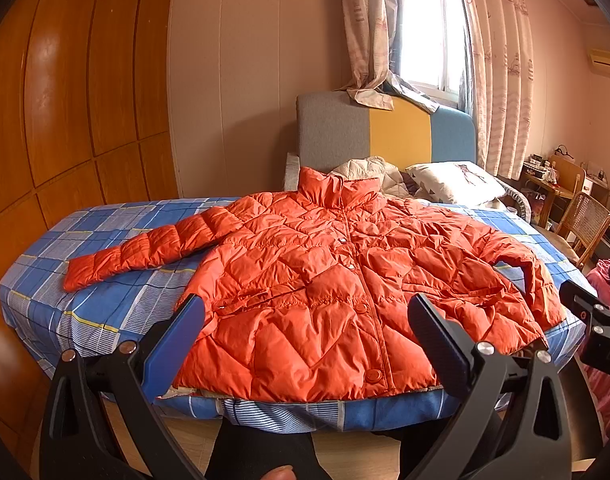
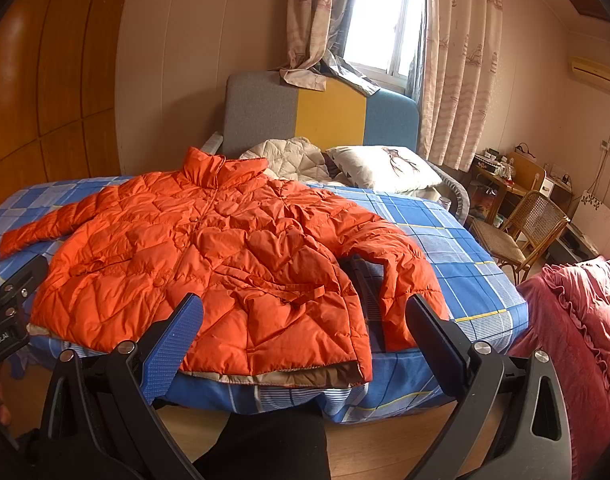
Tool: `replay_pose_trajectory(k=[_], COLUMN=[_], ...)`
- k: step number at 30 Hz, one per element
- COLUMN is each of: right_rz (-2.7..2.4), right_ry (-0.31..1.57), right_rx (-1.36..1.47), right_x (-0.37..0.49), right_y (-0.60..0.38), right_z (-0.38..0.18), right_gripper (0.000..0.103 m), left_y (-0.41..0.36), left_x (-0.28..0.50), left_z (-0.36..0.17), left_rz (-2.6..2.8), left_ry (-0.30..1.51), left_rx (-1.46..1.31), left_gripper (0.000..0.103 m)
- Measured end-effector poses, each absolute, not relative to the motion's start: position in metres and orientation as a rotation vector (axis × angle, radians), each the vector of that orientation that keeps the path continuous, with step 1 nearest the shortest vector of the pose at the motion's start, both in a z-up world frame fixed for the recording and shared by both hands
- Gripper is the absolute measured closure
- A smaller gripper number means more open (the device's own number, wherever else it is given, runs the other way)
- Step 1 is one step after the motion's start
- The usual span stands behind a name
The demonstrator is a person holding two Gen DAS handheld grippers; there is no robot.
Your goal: Fold large clothes
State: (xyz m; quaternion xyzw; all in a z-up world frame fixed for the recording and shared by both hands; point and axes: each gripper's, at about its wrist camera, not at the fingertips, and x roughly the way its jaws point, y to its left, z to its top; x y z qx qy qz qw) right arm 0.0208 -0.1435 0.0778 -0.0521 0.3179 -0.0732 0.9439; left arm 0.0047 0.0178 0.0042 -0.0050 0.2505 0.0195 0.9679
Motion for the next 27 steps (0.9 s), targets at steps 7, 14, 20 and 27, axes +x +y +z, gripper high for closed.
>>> replay_pose_trajectory(k=[7,14,20,27], right_rz=[-0.148,-0.149,-0.173,-0.301], right_ry=[0.649,0.654,0.735,0.843], right_rx=[-0.106,-0.108,-0.057,0.073], right_x=[0.021,0.023,0.041,0.081], right_y=[-0.144,-0.146,-0.168,-0.227], right_z=[0.078,0.077,0.054,0.016], right_gripper=[0.003,0.003,0.003,0.003], left_y=[0.018,0.018,0.026,0.049], left_x=[0.005,0.005,0.013,0.051], left_z=[0.004,0.004,-0.006,-0.034], left_rz=[0.040,0.043,0.055,0.083], left_ry=[0.506,0.506,0.530,0.634], left_rx=[-0.011,-0.010,-0.015,-0.085], left_gripper=[0.002,0.002,0.002,0.002])
